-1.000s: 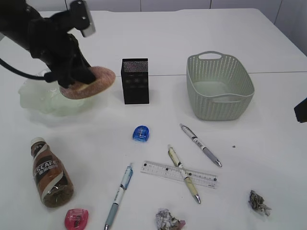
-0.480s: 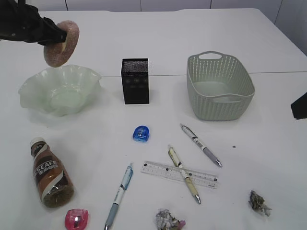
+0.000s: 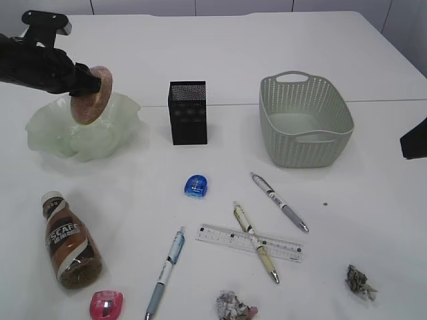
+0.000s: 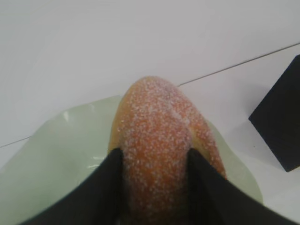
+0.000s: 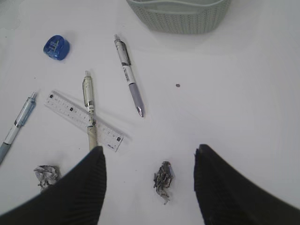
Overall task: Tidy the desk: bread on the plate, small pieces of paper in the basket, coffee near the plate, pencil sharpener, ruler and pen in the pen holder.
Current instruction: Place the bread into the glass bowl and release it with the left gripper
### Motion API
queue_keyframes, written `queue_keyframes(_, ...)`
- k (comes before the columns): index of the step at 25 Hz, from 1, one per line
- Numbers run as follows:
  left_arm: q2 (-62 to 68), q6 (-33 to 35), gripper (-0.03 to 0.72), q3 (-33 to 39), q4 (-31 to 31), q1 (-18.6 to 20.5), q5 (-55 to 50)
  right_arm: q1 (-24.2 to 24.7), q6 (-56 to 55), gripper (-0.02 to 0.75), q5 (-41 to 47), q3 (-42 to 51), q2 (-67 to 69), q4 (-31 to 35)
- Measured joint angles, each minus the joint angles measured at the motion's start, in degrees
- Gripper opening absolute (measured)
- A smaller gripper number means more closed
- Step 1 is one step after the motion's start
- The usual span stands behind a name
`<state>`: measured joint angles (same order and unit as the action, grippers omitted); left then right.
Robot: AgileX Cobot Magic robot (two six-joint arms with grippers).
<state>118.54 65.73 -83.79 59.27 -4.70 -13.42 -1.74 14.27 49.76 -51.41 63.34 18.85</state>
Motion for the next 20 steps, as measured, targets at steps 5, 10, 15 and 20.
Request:
queue_keyframes(5, 0.2, -0.1, 0.473, 0.1, 0.2, 0.0, 1.4, 0.0, 0.0, 0.437, 0.0, 0.0, 0.0, 0.0)
queue_keyframes(10, 0.2, -0.1, 0.510, 0.1, 0.2, 0.3, 0.6, 0.0, 0.0, 0.437, 0.0, 0.0, 0.0, 0.0)
queue_keyframes(15, 0.2, -0.1, 0.501, 0.1, -1.1, 0.3, -3.7, 0.0, 0.0, 0.437, 0.0, 0.0, 0.0, 0.1)
queue_keyframes(20, -2.5, -5.3, 0.433, 0.1, -14.3, -0.2, -10.8, 0.1, 0.0, 0.437, 0.0, 0.0, 0.0, 0.1)
